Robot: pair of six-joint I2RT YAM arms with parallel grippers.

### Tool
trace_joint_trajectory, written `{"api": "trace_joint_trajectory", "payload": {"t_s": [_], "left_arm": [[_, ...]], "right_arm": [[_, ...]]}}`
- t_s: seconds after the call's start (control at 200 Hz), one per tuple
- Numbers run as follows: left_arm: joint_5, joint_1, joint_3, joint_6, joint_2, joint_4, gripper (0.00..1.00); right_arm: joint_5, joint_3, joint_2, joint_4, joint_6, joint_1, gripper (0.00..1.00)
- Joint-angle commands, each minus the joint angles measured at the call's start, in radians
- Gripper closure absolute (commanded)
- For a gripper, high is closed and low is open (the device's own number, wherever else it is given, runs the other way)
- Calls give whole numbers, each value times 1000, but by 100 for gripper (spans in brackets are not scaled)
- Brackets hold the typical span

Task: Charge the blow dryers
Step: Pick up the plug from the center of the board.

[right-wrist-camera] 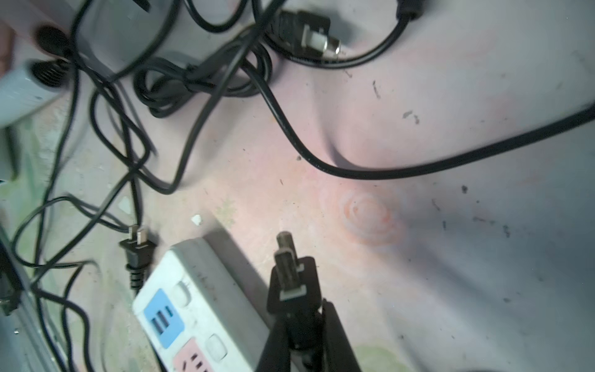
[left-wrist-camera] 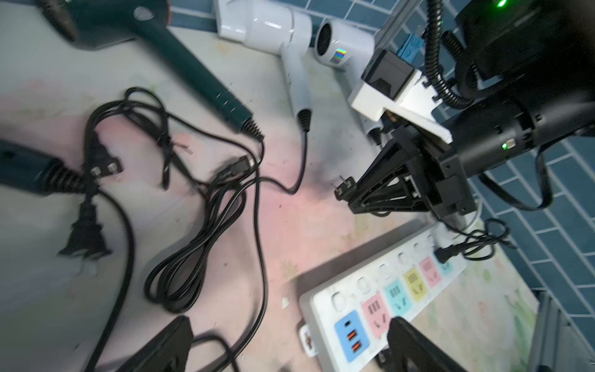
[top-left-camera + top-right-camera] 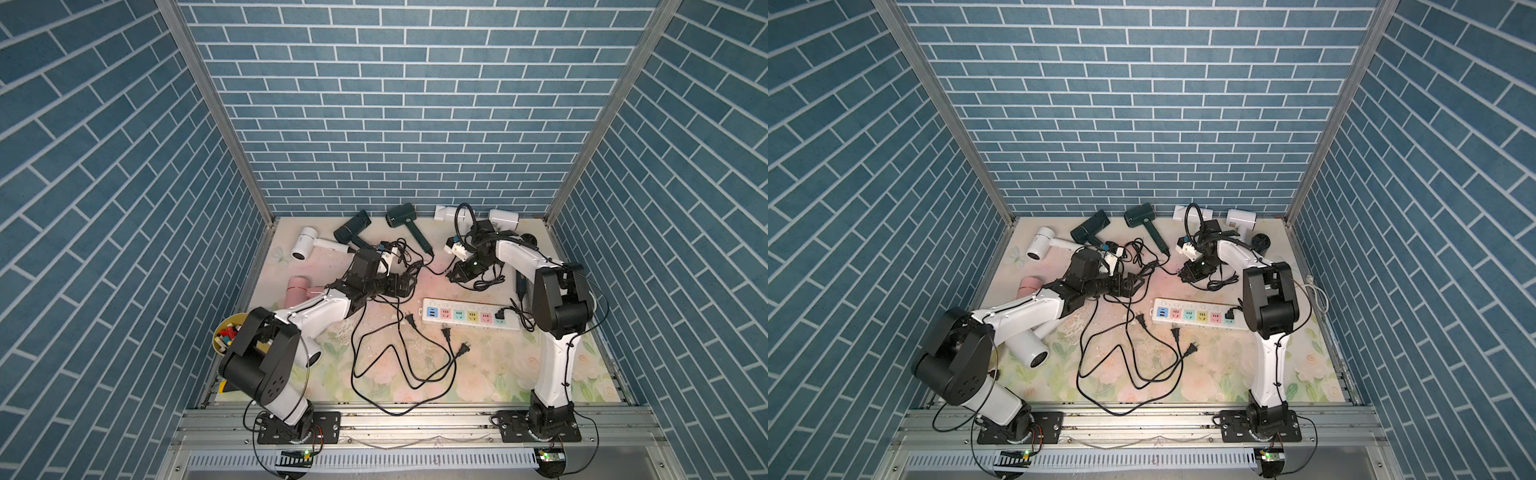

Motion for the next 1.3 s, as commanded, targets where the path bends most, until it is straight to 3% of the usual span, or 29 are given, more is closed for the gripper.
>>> {"api": "trace_joint_trajectory", "payload": {"t_s": [0.0, 0.185, 0.43, 0.625, 1.125, 1.295], "left_arm": [[142, -1, 83, -47, 76, 108, 3], [261, -10, 205, -113, 237, 225, 14], [342, -27, 323, -176, 392, 307, 13], [394, -46, 387, -193, 474, 326, 18], [453, -47, 381, -236, 512, 410, 63], [448, -47, 359, -232, 509, 413, 66]], "right_arm": [[-154, 21, -36, -56, -32, -18, 100], [-255, 22, -45, -77, -45, -31, 100], [-384, 52, -34, -145, -92, -36, 100], [-471, 104, 5, -252, -166, -44, 100], [-473, 157, 74, -335, -201, -48, 100], [-476, 158, 74, -336, -201, -49, 100]]}}
